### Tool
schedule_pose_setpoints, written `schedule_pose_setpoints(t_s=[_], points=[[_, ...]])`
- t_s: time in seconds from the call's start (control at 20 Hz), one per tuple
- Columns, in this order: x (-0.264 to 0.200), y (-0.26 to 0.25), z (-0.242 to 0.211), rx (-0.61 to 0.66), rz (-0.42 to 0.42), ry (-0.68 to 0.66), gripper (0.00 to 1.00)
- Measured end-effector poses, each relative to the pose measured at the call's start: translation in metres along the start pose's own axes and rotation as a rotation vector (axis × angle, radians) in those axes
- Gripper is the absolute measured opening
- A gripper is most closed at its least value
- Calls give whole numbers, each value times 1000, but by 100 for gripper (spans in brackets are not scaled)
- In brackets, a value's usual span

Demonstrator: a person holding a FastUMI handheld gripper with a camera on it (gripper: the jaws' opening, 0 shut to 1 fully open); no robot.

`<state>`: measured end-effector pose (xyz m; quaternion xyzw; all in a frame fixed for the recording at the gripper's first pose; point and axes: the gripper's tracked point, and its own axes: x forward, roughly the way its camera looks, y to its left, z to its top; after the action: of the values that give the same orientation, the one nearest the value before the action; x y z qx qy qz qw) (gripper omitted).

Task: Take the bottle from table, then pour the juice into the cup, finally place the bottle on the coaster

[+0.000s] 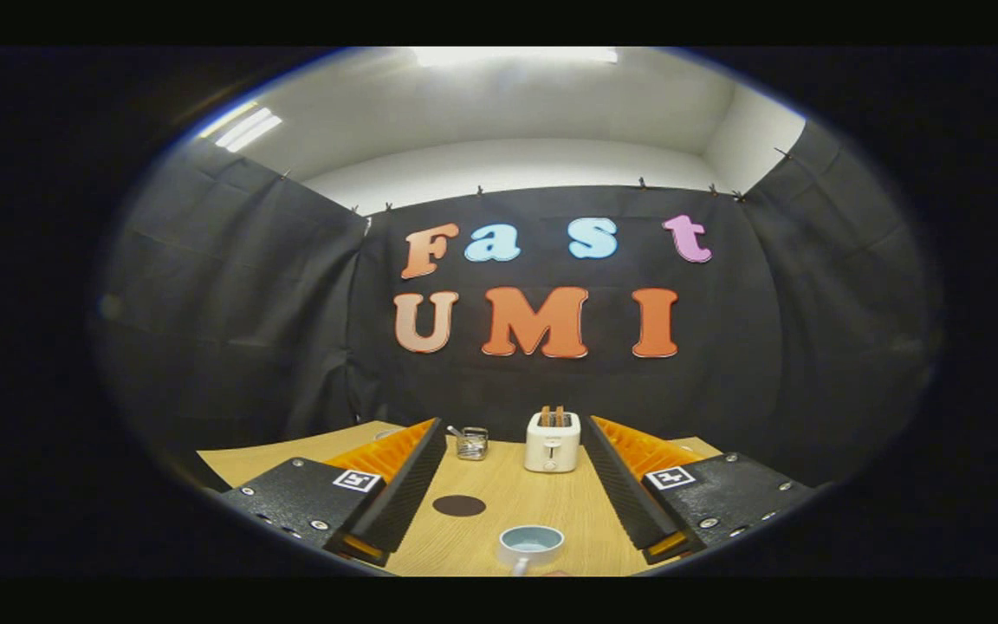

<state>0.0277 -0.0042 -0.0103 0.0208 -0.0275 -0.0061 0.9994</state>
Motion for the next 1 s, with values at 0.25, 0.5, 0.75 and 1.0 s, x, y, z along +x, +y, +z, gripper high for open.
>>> schedule_pose_setpoints(t_s=[0.25, 0.5, 0.75, 1.0], points=[[14, 8, 2, 20, 15, -33, 95], [17, 23, 1, 16, 55, -55, 95], [13, 50, -23, 56, 121, -10, 95], [2, 95, -54, 65, 228, 38, 95]])
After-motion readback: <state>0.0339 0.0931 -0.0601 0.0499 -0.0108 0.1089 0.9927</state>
